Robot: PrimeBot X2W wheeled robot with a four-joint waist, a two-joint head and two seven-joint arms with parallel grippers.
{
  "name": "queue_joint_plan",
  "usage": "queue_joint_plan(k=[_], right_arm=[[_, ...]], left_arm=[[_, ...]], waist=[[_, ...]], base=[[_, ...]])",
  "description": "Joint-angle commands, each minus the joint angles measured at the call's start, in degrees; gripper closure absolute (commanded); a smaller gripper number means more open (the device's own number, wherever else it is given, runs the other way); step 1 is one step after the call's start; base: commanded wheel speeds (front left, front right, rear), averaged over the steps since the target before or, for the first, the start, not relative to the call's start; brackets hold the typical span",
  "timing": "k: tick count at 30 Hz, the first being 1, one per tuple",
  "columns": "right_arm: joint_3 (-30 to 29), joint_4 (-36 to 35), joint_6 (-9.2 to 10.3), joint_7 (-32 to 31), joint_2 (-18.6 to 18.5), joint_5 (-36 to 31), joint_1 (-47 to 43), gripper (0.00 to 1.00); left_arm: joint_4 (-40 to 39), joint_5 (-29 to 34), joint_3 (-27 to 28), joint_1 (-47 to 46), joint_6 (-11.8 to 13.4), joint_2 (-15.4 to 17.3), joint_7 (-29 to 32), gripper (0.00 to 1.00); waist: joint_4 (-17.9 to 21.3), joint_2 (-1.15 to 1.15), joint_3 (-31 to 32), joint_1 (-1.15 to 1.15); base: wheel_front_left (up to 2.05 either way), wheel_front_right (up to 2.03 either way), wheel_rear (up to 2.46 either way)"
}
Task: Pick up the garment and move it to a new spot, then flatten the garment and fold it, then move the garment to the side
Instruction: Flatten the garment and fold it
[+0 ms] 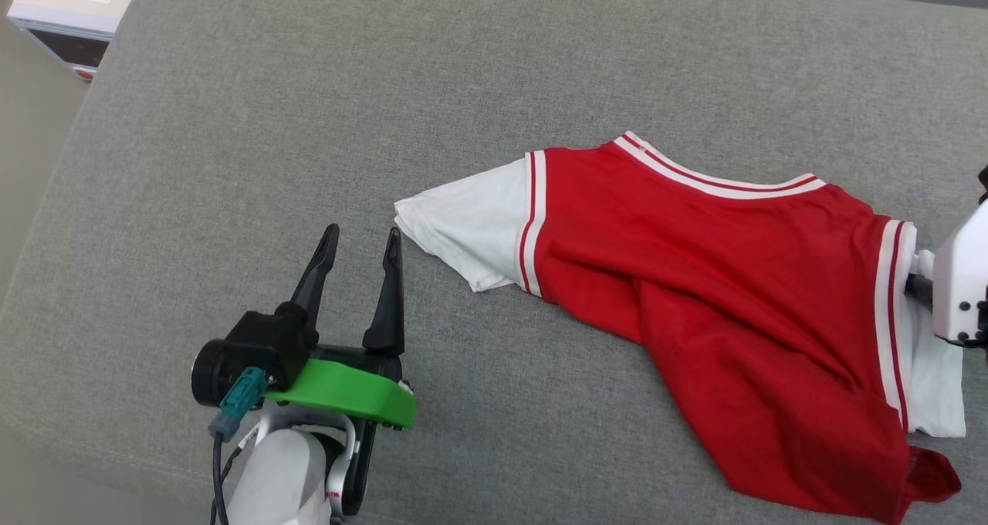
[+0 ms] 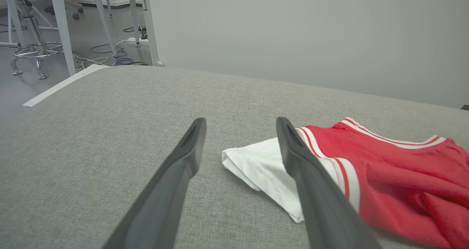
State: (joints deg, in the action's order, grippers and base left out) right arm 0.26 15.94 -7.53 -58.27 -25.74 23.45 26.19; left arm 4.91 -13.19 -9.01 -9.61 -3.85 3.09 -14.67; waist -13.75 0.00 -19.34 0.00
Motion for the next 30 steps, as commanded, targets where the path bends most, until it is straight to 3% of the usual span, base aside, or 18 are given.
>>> queue_joint_plan(k=[1, 15, 22, 24, 30], right_arm=[[1.55, 2.29, 0.04, 0.33, 1.22, 0.74, -1.62, 1.00], [-2.70, 5.98, 0.04, 7.61, -6.17, -2.67, -0.53, 1.00], [-3.81, 10.00, 0.04, 12.48, -5.78, -5.00, 0.62, 1.00], [-3.87, 11.05, 0.04, 14.16, -5.22, -5.28, 1.08, 0.00], [-3.27, 11.17, 0.04, 20.70, -3.37, -4.98, 2.51, 0.00]], left_arm=[[-0.10, 0.01, 0.17, -0.99, 0.30, -0.21, -0.33, 0.00], [0.32, 0.56, 0.49, -0.40, -0.14, -0.21, -0.33, 0.00], [0.36, 0.69, 0.78, -0.48, -0.45, -0.21, -0.33, 0.00], [0.45, 0.73, 0.90, -0.51, -0.48, -0.21, -0.33, 0.00], [1.13, 0.89, 1.45, -0.50, -0.55, -0.21, -0.33, 0.00]], waist=[[0.46, 0.00, 0.44, 0.00], [3.13, 0.00, 2.67, 0.00], [3.40, 0.00, 2.31, 0.00], [3.55, 0.00, 2.33, 0.00], [4.86, 0.00, 3.85, 0.00]], base=[[0.00, 0.00, 0.00], [0.00, 0.00, 0.00], [0.00, 0.00, 0.00], [0.00, 0.00, 0.00], [0.00, 0.00, 0.00]])
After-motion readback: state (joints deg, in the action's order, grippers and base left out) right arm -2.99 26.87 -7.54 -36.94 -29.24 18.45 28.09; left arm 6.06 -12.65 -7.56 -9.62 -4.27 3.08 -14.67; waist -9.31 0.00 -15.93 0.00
